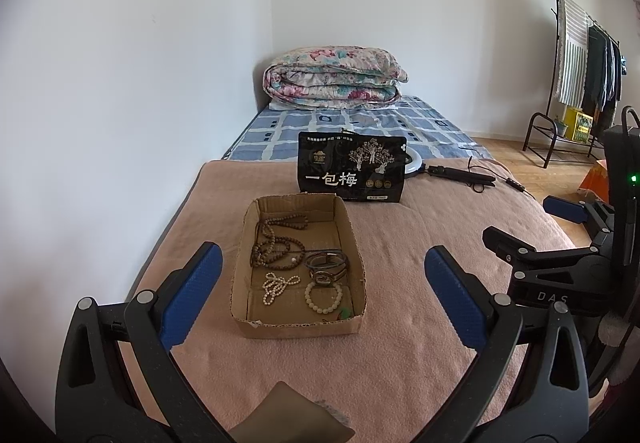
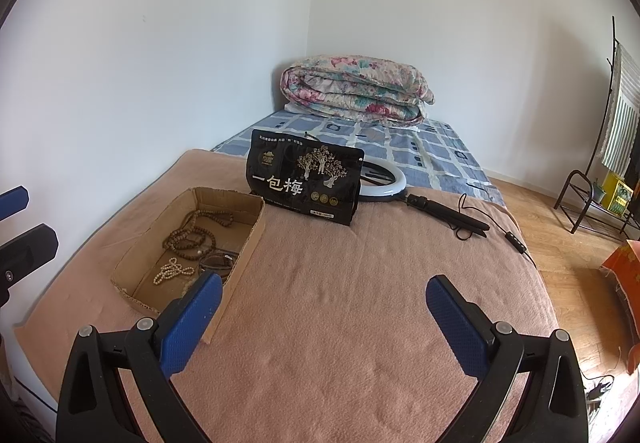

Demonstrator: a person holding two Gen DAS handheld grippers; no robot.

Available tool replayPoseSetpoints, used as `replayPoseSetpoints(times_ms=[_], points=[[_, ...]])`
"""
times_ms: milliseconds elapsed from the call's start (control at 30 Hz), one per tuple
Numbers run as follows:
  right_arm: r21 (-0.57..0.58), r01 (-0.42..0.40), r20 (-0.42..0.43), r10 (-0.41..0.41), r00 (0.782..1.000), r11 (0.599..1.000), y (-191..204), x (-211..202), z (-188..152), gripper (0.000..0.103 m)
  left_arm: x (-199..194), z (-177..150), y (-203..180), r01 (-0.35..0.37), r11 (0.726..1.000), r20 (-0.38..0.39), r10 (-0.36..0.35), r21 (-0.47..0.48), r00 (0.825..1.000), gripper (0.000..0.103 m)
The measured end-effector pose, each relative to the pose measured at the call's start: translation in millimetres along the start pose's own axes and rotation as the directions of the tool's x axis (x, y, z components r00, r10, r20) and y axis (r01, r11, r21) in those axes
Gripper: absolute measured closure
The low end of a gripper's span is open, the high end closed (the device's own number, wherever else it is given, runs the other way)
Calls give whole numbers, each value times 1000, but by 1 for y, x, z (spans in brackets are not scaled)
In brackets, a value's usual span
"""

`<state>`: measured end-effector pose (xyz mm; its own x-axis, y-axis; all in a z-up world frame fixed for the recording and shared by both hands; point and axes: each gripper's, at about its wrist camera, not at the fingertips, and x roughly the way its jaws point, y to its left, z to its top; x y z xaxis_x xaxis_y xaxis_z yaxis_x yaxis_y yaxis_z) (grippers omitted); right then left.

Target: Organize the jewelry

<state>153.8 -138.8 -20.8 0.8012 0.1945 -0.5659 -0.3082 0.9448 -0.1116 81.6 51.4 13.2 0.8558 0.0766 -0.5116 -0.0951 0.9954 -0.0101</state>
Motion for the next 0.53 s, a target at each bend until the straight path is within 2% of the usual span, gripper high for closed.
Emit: replayPoseSetpoints(times_ms=[533], points=[[2, -1, -3, 1, 1000, 1000, -1, -1, -2, 0, -2, 3, 5, -16, 1000, 16, 15, 18, 1000, 0]])
